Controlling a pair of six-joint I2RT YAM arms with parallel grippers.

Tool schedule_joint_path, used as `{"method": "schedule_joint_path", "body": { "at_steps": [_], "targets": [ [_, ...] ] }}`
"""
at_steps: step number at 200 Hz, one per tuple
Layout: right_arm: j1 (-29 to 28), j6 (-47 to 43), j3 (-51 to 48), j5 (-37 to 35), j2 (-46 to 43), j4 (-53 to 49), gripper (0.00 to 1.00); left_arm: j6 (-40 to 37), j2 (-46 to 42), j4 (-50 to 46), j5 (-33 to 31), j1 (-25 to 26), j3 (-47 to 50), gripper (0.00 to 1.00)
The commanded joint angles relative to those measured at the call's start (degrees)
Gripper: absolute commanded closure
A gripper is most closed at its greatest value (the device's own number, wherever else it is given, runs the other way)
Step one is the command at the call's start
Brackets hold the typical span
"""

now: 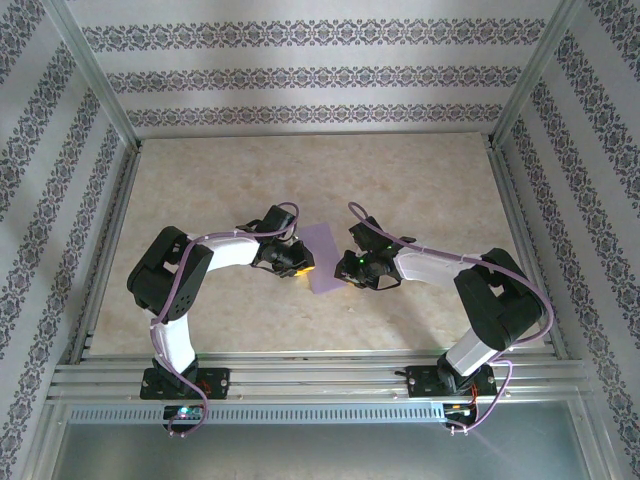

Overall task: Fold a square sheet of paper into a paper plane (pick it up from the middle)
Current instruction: Fold the triangle a second time at the center of the table.

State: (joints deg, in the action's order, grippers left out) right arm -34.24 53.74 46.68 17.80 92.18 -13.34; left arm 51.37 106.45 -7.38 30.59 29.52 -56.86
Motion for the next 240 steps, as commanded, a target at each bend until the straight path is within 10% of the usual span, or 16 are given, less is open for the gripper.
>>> {"method": "schedule_joint_path", "body": {
  "at_steps": [1,92,240],
  "targets": [
    [0.57,1.42,-0.63,-1.22,0.89,1.36,0.78,-1.45,3.53,-2.94,-3.32,-0.25,1.28,0.79],
    [1.37,4.55,-4.0,-3.73,-3.09,0.82,0.97,-3.9,-2.47,4.03,0.21,-0.16,-0.49,0.74],
    [0.88,13.06,-9.4,-3.41,-7.61,3.05,0.88,-4.94,5.25,3.46,0.41,-0.07,-3.78,0.8]
  ]
}}
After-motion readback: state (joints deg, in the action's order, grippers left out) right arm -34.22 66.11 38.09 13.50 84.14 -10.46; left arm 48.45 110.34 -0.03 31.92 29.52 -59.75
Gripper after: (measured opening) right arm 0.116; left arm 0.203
